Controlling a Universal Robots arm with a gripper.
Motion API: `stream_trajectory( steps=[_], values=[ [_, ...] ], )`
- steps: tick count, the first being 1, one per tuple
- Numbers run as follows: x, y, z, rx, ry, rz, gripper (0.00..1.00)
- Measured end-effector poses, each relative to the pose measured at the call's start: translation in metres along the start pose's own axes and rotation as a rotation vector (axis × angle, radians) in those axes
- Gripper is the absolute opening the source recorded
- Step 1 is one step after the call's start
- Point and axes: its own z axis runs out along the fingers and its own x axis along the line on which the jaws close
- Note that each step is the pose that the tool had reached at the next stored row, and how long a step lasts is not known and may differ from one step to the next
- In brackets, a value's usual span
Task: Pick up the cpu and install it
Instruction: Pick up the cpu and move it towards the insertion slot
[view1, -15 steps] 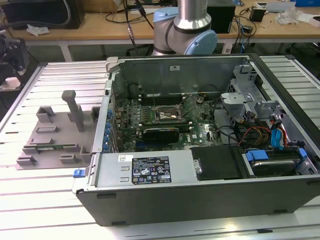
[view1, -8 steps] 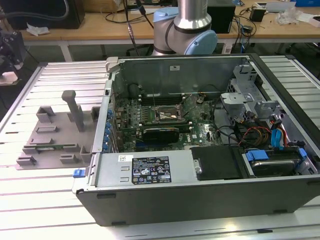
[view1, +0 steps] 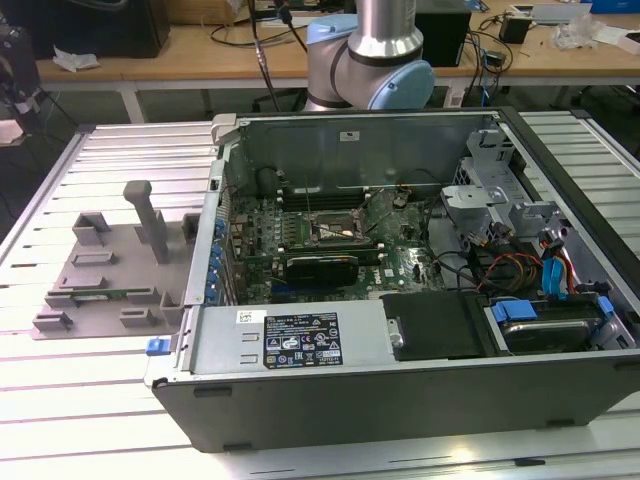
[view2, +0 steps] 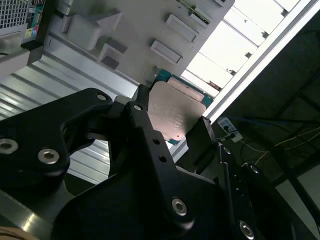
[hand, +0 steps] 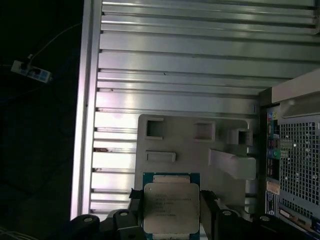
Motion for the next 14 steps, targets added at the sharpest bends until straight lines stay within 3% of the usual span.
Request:
stream_trajectory(
  steps=[6, 14],
  values=[
    [-0.0001, 0.0003, -0.0022, 0.0001, 0.0, 0.0, 0.54],
    [-0.0214, -0.0007, -0.0017, 0.0001, 0.0001, 0.0, 0.54]
  ],
)
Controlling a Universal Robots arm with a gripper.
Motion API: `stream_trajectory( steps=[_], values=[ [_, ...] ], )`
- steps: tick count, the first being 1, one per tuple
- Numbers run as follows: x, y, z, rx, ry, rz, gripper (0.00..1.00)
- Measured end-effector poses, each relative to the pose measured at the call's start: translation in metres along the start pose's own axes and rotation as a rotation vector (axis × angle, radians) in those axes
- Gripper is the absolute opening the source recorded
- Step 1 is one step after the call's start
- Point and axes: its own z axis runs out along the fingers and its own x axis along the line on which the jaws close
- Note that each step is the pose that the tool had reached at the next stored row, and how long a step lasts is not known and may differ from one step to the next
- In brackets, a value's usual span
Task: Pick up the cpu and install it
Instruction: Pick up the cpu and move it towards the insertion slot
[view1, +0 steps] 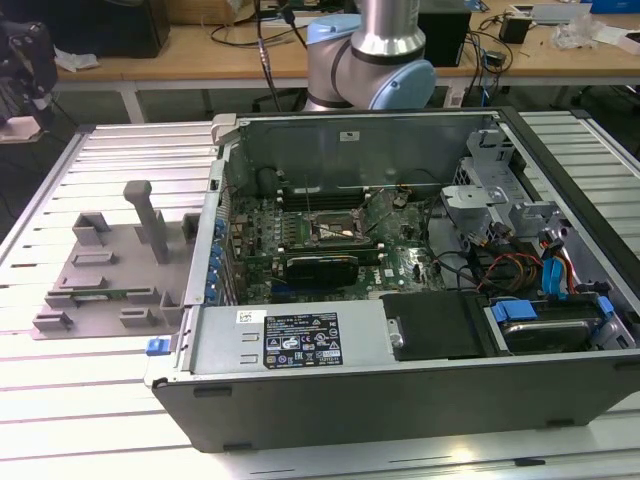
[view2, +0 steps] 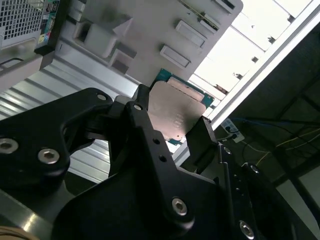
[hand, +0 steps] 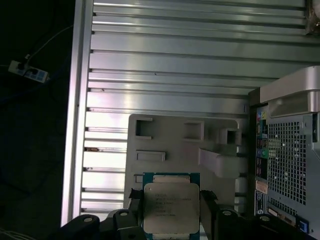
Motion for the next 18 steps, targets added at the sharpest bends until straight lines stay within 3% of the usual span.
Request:
stream_trajectory(
  steps=[3, 6, 9, 15, 18],
  values=[
    [-0.0085, -0.0005, 0.0002, 0.0, 0.0002, 0.0, 0.54],
    [-0.0239, -0.0015, 0.0005, 0.0001, 0.0008, 0.0, 0.54],
    [-0.0329, -0.0021, 0.0008, 0.0, 0.0008, 0.0, 0.54],
    [-0.058, -0.0037, 0.0013, 0.0, 0.0016, 0.0, 0.54],
    [-0.0663, -0.0042, 0.0016, 0.0, 0.0018, 0.0, 0.54]
  ],
)
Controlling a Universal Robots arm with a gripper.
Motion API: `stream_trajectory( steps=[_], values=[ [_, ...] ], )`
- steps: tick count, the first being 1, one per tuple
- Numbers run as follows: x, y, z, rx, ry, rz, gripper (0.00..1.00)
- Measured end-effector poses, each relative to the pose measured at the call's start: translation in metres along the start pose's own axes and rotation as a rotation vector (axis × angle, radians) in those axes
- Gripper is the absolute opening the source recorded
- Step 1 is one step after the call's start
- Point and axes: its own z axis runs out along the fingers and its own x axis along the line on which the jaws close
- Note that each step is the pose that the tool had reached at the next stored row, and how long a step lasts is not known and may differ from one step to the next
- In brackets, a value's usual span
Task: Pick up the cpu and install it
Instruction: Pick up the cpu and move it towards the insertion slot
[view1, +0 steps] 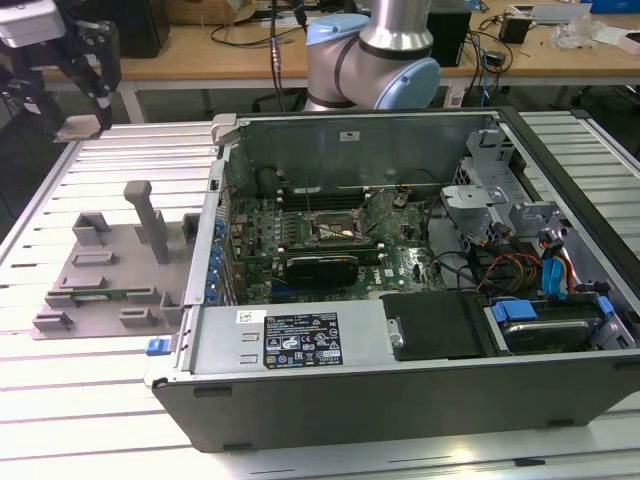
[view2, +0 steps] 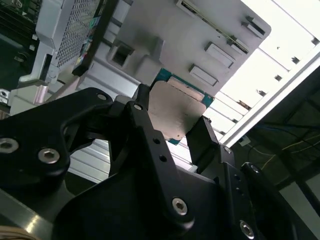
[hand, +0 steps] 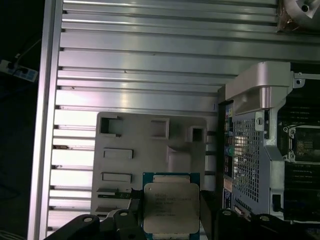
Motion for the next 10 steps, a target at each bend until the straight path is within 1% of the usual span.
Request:
stream_trajectory(
  steps=[2, 4, 6, 7, 9, 10],
  values=[
    [-0.0063, -0.0004, 0.0001, 0.0, 0.0003, 0.0, 0.54],
    [-0.0189, -0.0013, 0.0003, 0.0, 0.0008, 0.0, 0.54],
    [-0.0284, -0.0019, 0.0006, -0.0001, 0.0011, 0.0, 0.54],
    [-0.0344, -0.0023, 0.0007, 0.0, 0.0014, 0.0, 0.54],
    [-0.04, -0.0027, 0.0008, 0.0, 0.0016, 0.0, 0.54],
    [-0.0441, -0.0029, 0.0009, -0.0001, 0.0017, 0.0, 0.54]
  ],
)
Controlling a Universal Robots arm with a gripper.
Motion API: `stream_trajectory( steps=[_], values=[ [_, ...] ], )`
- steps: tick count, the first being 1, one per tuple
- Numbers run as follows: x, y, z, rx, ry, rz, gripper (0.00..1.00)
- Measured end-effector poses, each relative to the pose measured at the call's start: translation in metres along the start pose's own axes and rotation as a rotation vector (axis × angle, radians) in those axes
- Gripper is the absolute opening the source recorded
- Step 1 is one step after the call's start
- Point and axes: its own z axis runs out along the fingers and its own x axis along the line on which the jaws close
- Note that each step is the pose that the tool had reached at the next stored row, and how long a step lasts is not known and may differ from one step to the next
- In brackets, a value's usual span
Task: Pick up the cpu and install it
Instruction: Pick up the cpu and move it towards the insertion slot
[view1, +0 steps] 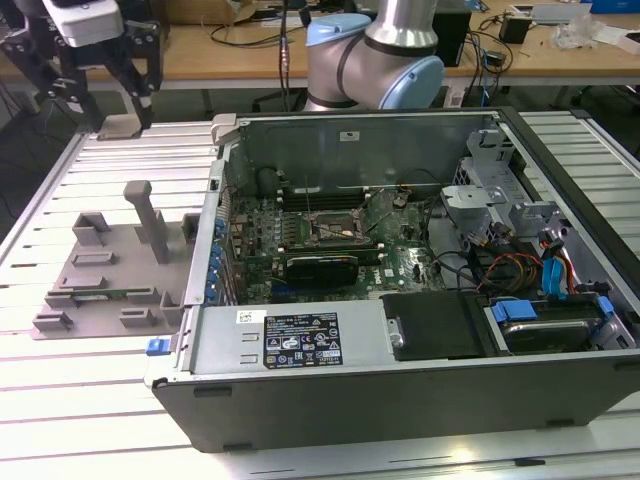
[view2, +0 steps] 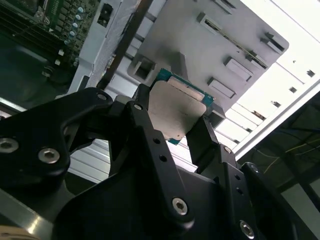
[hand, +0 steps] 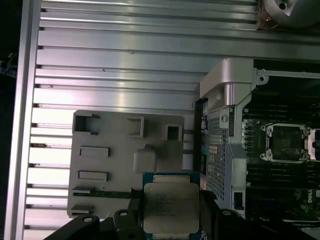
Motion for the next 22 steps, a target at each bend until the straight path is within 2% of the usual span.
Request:
stream_trajectory(
  steps=[2, 8, 11, 15, 19, 22],
  values=[
    [-0.0099, -0.0006, 0.0002, 0.0, 0.0004, 0.0, 0.54],
    [-0.028, -0.0019, 0.0006, -0.0001, 0.0012, 0.0, 0.54],
    [-0.0425, -0.003, 0.0008, -0.0001, 0.002, 0.0, 0.54],
    [-0.057, -0.004, 0.0011, -0.0001, 0.0028, 0.0, 0.54],
    [-0.0802, -0.0057, 0.0015, -0.0002, 0.0047, 0.0, 0.54],
    [-0.1081, -0.0076, 0.0021, -0.0003, 0.008, 0.0, 0.54]
  ],
)
